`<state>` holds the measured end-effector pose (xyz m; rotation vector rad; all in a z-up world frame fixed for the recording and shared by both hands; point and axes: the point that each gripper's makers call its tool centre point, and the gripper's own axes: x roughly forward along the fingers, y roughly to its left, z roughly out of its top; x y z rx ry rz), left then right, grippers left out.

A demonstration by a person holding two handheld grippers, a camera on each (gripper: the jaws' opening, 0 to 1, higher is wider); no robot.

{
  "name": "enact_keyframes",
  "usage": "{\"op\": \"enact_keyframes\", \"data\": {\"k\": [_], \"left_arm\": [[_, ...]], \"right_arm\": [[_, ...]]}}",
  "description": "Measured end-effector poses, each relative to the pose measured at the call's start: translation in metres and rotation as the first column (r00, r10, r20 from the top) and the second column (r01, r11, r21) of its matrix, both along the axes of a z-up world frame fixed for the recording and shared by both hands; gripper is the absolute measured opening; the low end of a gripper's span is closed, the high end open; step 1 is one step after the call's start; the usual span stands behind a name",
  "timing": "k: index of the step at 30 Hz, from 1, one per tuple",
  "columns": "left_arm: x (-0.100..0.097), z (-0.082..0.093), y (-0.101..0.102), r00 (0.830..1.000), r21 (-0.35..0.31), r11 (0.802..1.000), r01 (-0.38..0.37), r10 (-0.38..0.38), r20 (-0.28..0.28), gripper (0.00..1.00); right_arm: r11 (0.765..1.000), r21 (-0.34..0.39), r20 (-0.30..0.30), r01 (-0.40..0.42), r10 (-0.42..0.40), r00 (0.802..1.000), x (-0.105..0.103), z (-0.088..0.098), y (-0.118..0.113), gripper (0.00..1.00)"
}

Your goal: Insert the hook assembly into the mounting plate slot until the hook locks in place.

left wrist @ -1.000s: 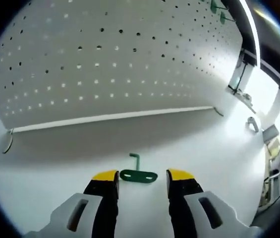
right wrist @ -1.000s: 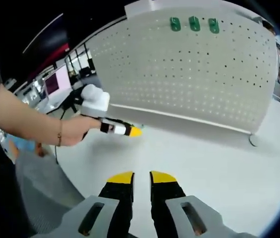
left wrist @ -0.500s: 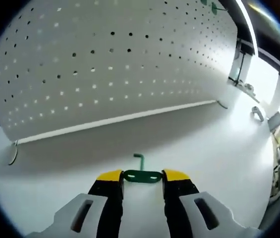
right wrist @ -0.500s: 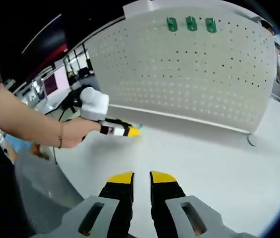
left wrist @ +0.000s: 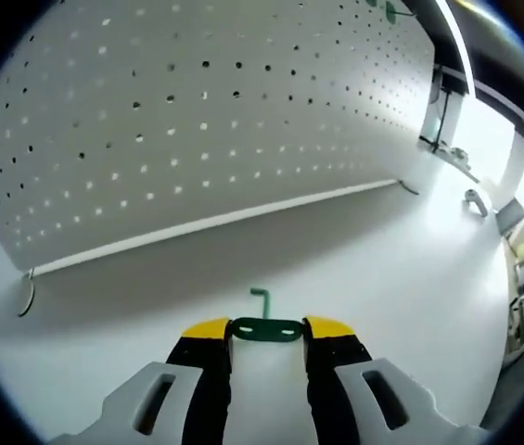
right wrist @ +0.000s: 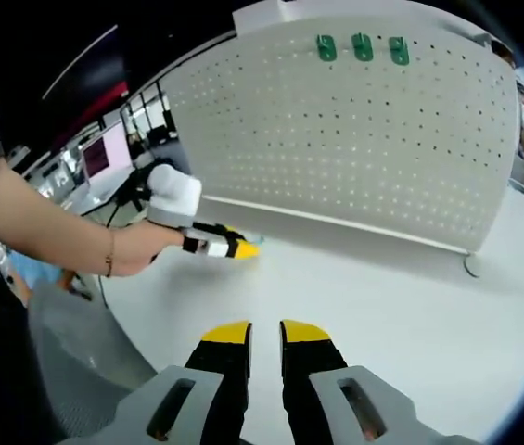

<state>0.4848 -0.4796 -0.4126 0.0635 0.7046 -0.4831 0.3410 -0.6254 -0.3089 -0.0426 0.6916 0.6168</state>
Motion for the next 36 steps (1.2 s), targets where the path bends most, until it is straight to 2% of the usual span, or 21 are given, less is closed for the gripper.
{"op": "enact_keyframes", "data": {"k": [6, 10, 15, 19, 28, 30, 33, 36], "left_arm": [[-0.003, 0.010, 0.000, 1.000, -0.026, 1.000, 0.013, -0.013, 0.011, 0.30], [-0.006, 0.020, 0.003, 1.000, -0.057, 0.998, 0.009, -0.008, 0.019, 0.30], [-0.015, 0.034, 0.007, 0.999, -0.067, 0.997, 0.039, -0.037, 0.031, 0.30], [-0.026, 0.047, 0.010, 0.998, -0.080, 0.995, 0.061, -0.058, 0.036, 0.30], [-0.056, 0.072, 0.025, 0.995, -0.090, 0.992, 0.087, -0.083, 0.052, 0.30], [-0.063, 0.075, 0.031, 0.995, -0.094, 0.991, 0.095, -0.091, 0.049, 0.30], [-0.074, 0.083, 0.041, 0.993, -0.077, 0.993, 0.092, -0.086, 0.078, 0.30], [-0.088, 0.085, 0.047, 0.995, -0.079, 0.994, 0.080, -0.075, 0.070, 0.30]], "right_arm": [[1.000, -0.002, 0.005, -0.012, 0.012, 1.000, -0.001, 0.002, 0.004, 0.10], [1.000, -0.003, 0.019, -0.025, 0.025, 0.999, 0.000, 0.008, 0.008, 0.10], [0.999, -0.002, 0.047, -0.037, 0.037, 0.998, 0.004, 0.017, 0.010, 0.10], [0.999, 0.008, 0.054, -0.038, 0.037, 0.998, 0.006, 0.022, 0.011, 0.10], [0.995, 0.003, 0.074, -0.096, 0.095, 0.993, 0.003, 0.033, 0.023, 0.10], [0.994, 0.015, 0.061, -0.110, 0.109, 0.992, 0.002, 0.035, 0.027, 0.10], [0.991, 0.027, 0.059, -0.131, 0.129, 0.990, 0.000, 0.039, 0.035, 0.10], [0.986, 0.028, 0.070, -0.164, 0.162, 0.984, -0.003, 0.043, 0.046, 0.10]]}}
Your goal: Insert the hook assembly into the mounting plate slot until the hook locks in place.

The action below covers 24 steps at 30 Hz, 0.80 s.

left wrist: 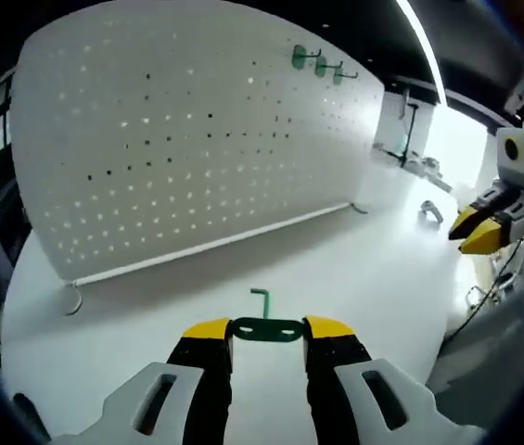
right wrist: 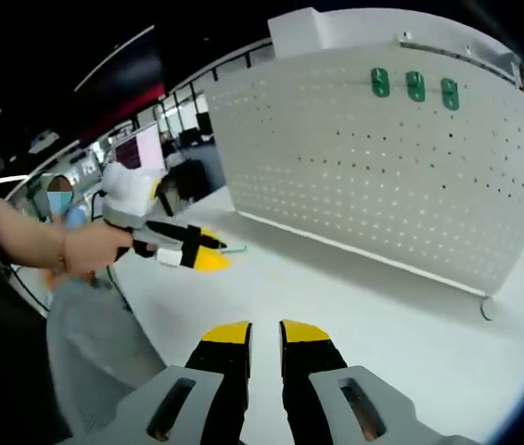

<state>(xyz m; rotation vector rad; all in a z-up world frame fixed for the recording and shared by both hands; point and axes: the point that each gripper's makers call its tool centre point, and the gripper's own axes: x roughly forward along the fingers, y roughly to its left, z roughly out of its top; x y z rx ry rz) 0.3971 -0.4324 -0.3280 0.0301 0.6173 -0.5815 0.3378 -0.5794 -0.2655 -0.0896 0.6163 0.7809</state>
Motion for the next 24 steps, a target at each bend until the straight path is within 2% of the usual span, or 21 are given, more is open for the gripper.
{"op": "enact_keyframes", "data": {"k": [3, 9, 13, 14, 16, 24], "left_arm": [[-0.012, 0.003, 0.003, 1.000, -0.012, 1.000, -0.002, 0.002, 0.000, 0.30], [-0.035, 0.013, -0.004, 1.000, -0.037, 0.999, 0.026, -0.025, 0.006, 0.30], [-0.056, 0.025, -0.018, 0.996, -0.064, 0.994, 0.088, -0.087, 0.016, 0.30], [-0.062, 0.031, -0.024, 0.992, -0.075, 0.989, 0.125, -0.123, 0.029, 0.30], [-0.071, 0.039, -0.029, 0.986, -0.075, 0.984, 0.165, -0.161, 0.045, 0.30], [-0.090, 0.069, -0.040, 0.968, -0.102, 0.964, 0.245, -0.237, 0.086, 0.30]], "right_arm": [[1.000, 0.015, -0.002, -0.027, 0.027, 1.000, -0.005, 0.005, 0.010, 0.10], [0.995, 0.059, -0.022, -0.084, 0.085, 0.996, -0.019, 0.014, 0.031, 0.11], [0.986, 0.121, -0.081, -0.111, 0.121, 0.989, -0.027, 0.016, 0.041, 0.11], [0.983, 0.144, -0.097, -0.118, 0.132, 0.986, -0.030, 0.019, 0.044, 0.11], [0.977, 0.165, -0.098, -0.136, 0.154, 0.983, -0.032, 0.023, 0.047, 0.10], [0.968, 0.168, -0.113, -0.186, 0.206, 0.972, -0.042, 0.030, 0.051, 0.11]]}}
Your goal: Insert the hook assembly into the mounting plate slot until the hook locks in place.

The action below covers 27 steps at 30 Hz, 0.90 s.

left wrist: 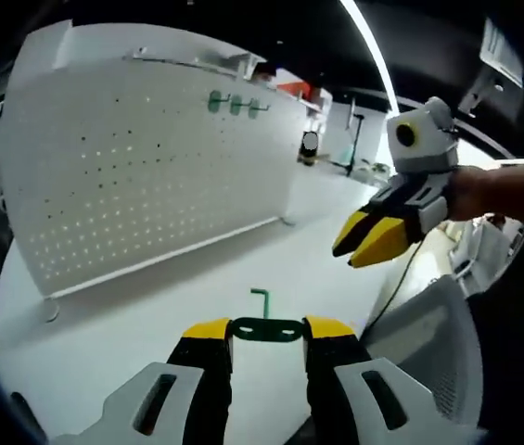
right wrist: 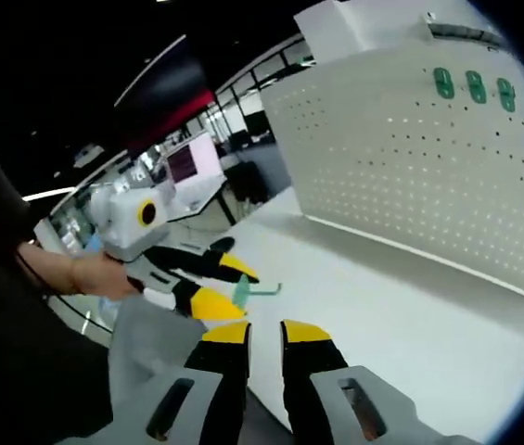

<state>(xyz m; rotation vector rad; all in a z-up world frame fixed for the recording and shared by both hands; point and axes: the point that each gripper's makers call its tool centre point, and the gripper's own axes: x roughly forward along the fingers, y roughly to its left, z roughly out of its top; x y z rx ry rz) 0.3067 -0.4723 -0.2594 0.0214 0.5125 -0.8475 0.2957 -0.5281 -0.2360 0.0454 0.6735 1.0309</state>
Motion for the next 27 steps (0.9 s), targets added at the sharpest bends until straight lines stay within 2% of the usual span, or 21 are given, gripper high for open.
{"op": "enact_keyframes", "data": {"k": [5, 7, 10, 12, 15, 19, 21, 25, 27], "left_arm": [[-0.012, 0.019, -0.008, 0.997, -0.025, 0.997, 0.077, -0.076, 0.030, 0.30], [-0.019, 0.028, -0.014, 0.992, -0.056, 0.991, 0.122, -0.121, 0.035, 0.30], [-0.031, 0.041, -0.022, 0.975, -0.076, 0.973, 0.217, -0.211, 0.074, 0.30], [-0.036, 0.046, -0.025, 0.969, -0.092, 0.966, 0.241, -0.235, 0.073, 0.30], [-0.040, 0.049, -0.027, 0.960, -0.091, 0.957, 0.275, -0.269, 0.075, 0.30], [-0.045, 0.056, -0.031, 0.945, -0.088, 0.943, 0.320, -0.311, 0.101, 0.30], [-0.048, 0.060, -0.033, 0.938, -0.093, 0.936, 0.339, -0.328, 0.112, 0.30], [-0.053, 0.068, -0.037, 0.921, -0.102, 0.919, 0.380, -0.365, 0.136, 0.30], [-0.055, 0.071, -0.039, 0.912, -0.100, 0.912, 0.399, -0.383, 0.149, 0.30]], "right_arm": [[0.998, 0.063, -0.050, -0.005, 0.009, 0.999, -0.006, 0.007, 0.004, 0.11], [0.996, 0.090, -0.075, -0.013, 0.020, 0.997, -0.008, 0.010, 0.007, 0.12], [0.993, 0.105, -0.088, -0.051, 0.060, 0.994, -0.012, 0.014, 0.011, 0.12], [0.991, 0.116, -0.097, -0.068, 0.080, 0.992, -0.013, 0.017, 0.012, 0.12], [0.976, 0.197, -0.171, -0.088, 0.123, 0.978, -0.022, 0.027, 0.019, 0.12], [0.972, 0.204, -0.177, -0.120, 0.158, 0.972, -0.028, 0.028, 0.019, 0.12], [0.958, 0.258, -0.210, -0.123, 0.180, 0.961, -0.032, 0.034, 0.021, 0.12], [0.942, 0.322, -0.287, -0.092, 0.189, 0.939, -0.035, 0.039, 0.022, 0.11], [0.938, 0.335, -0.283, -0.094, 0.196, 0.939, -0.033, 0.041, 0.022, 0.11]]}}
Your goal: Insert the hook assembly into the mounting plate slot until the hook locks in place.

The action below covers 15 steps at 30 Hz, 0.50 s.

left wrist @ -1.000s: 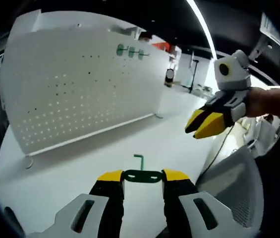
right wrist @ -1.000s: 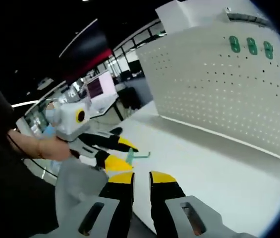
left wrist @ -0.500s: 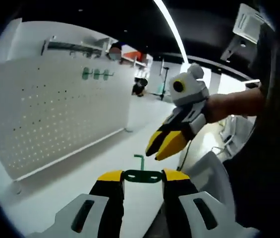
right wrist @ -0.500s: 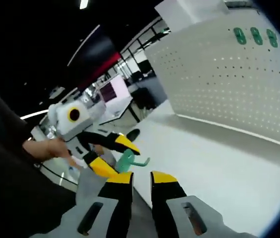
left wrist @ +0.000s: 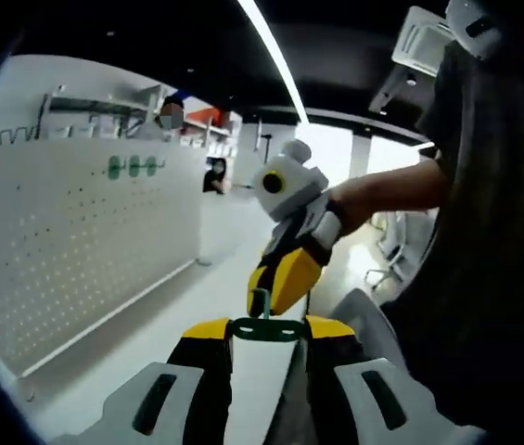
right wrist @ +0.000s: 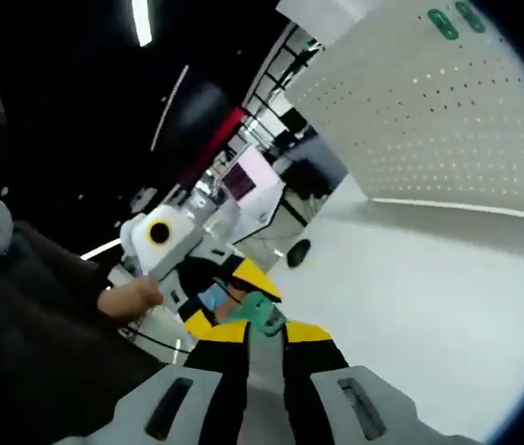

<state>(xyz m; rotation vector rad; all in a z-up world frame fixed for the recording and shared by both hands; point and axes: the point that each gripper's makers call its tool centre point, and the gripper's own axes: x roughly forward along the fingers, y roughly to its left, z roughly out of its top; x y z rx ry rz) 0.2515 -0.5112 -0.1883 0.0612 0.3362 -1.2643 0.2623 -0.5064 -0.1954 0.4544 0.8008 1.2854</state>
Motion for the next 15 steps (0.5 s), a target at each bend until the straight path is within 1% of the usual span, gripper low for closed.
{"op": "enact_keyframes", "data": {"k": [3, 5, 10, 13, 15], "left_arm": [[-0.001, 0.002, -0.001, 1.000, -0.005, 1.000, 0.011, -0.011, 0.004, 0.30], [0.000, 0.004, -0.001, 1.000, -0.011, 1.000, 0.016, -0.016, 0.009, 0.30], [0.000, 0.009, -0.001, 0.999, -0.012, 0.999, 0.034, -0.033, 0.029, 0.30], [0.001, 0.010, -0.001, 0.998, -0.006, 0.999, 0.041, -0.041, 0.040, 0.30], [0.002, 0.009, -0.002, 0.997, 0.011, 0.999, 0.050, -0.051, 0.052, 0.30]], "right_arm": [[1.000, 0.030, -0.041, -0.003, 0.004, 0.999, 0.000, 0.002, 0.002, 0.10], [0.999, 0.045, -0.046, -0.006, 0.008, 0.999, 0.000, 0.004, 0.003, 0.09], [0.995, 0.099, -0.106, -0.004, 0.014, 0.994, -0.001, 0.012, 0.007, 0.07], [0.993, 0.114, -0.151, -0.002, 0.020, 0.988, -0.001, 0.012, 0.008, 0.06], [0.994, 0.110, -0.153, -0.008, 0.025, 0.988, -0.001, 0.012, 0.010, 0.05]]}}
